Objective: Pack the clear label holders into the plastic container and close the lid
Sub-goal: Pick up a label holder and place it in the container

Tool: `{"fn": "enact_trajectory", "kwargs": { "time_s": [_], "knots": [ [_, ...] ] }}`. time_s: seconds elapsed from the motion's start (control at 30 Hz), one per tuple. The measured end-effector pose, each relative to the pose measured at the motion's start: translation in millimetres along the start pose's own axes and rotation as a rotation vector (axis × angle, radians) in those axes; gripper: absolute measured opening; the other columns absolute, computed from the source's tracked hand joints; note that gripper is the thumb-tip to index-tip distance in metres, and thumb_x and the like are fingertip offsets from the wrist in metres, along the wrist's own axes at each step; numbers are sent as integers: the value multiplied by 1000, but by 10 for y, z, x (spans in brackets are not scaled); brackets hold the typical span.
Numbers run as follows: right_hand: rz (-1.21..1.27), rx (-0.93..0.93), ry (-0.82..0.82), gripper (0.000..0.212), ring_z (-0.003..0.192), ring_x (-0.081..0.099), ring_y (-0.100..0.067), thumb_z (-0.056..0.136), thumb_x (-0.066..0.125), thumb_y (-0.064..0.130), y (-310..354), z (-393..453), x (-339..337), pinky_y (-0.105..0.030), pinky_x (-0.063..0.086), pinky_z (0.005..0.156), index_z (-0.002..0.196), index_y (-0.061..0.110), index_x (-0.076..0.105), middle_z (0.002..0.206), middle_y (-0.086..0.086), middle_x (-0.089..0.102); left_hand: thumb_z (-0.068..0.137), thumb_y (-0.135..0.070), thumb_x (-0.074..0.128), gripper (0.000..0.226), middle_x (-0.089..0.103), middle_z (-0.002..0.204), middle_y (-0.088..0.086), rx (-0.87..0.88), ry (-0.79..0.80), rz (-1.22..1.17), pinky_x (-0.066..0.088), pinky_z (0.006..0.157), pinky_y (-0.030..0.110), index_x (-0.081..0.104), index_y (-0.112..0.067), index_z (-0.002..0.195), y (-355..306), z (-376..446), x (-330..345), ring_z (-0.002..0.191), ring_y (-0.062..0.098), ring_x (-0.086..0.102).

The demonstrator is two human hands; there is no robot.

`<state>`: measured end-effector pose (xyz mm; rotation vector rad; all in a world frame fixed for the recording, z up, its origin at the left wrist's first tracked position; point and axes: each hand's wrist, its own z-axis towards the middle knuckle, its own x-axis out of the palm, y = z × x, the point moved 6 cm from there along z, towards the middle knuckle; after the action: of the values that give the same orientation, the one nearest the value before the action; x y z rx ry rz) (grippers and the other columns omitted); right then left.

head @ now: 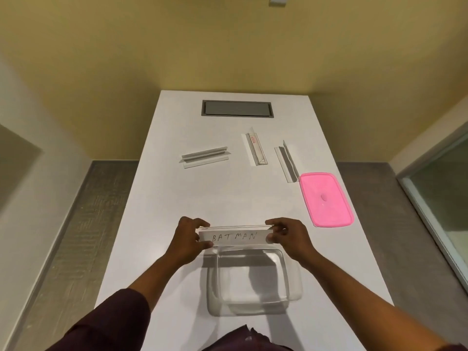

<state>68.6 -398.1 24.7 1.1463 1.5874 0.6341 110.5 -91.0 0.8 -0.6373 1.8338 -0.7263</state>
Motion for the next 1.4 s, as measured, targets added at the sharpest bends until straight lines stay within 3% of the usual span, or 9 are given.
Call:
{"fn": "enact_trajectory", "kwargs": {
  "time_s": [0.13, 0.27, 0.4, 0.53, 0.73, 0.87, 1.03, 1.17, 1.4],
  "knots": [
    [26, -21, -29, 38, 74, 77, -21, 80, 77, -7, -136, -150, -209, -22, 54, 66, 104, 21, 78, 101, -7, 68, 68, -19, 90, 53, 59, 121, -4, 76, 17, 25, 49, 69, 16, 58, -25, 110, -156, -124, 207, 88, 11, 63],
    [-32, -65, -51, 38, 74, 77, -15, 81, 76, -7, -219, -237, -395, -48, 59, 74, 104, 24, 73, 119, 1, 64, 71, -35, 85, 44, 66, 117, -14, 124, 30, 163, 55, 82, 37, 56, -32, 104, -333, -200, 364, 104, 14, 58],
    [-136, -87, 13, 53, 67, 71, -11, 76, 86, 4, -315, -282, -477, -28, 57, 72, 109, 38, 63, 125, 11, 63, 73, -43, 81, 38, 67, 115, -19, 146, 64, 229, 52, 84, 39, 53, -36, 97, -440, -269, 461, 103, 13, 60],
    [-357, -119, 122, 60, 61, 59, -3, 70, 94, 20, -469, -318, -423, -10, 45, 64, 123, 28, 68, 109, 18, 63, 76, -50, 76, 41, 66, 115, -13, 152, 87, 294, 49, 82, 34, 58, -34, 109, -435, -353, 587, 102, 15, 58],
    [-795, -192, 196, 50, 113, 61, -17, 79, 83, 37, -525, -377, -245, -29, 49, 90, 127, 31, 70, 120, 7, 72, 69, -59, 76, 53, 66, 111, -8, 188, 102, 434, 44, 90, 29, 60, -33, 112, -395, -493, 762, 107, 15, 58],
    [-986, -263, 194, 53, 104, 59, -21, 78, 82, 45, -540, -399, -137, -32, 51, 79, 129, 40, 67, 91, 10, 53, 64, -65, 77, 58, 59, 113, -3, 157, 190, 671, 40, 94, 30, 58, -36, 111, -371, -494, 891, 102, 21, 56],
    [-1140, -350, 310, 43, 93, 63, -27, 74, 84, 42, -630, -364, 85, -31, 47, 77, 115, 32, 74, 112, -3, 61, 73, -55, 77, 50, 62, 110, 7, 257, 259, 931, 38, 95, 36, 65, -26, 112, -400, -467, 1051, 107, 26, 52],
    [-1276, -404, 398, 34, 89, 63, -31, 72, 87, 36, -708, -348, 224, -32, 37, 69, 101, 22, 74, 102, -10, 68, 82, -35, 73, 28, 70, 96, 9, 363, 334, 1072, 35, 94, 38, 70, -13, 97, -436, -458, 1183, 115, 25, 47],
    [-1401, -400, 460, 40, 93, 61, -31, 69, 90, 34, -775, -346, 408, -33, 30, 70, 98, 14, 71, 95, -15, 67, 85, -12, 68, 15, 69, 110, 19, 375, 454, 1209, 32, 113, 36, 72, -6, 98, -364, -457, 1378, 123, 31, 49]
  ]
}}
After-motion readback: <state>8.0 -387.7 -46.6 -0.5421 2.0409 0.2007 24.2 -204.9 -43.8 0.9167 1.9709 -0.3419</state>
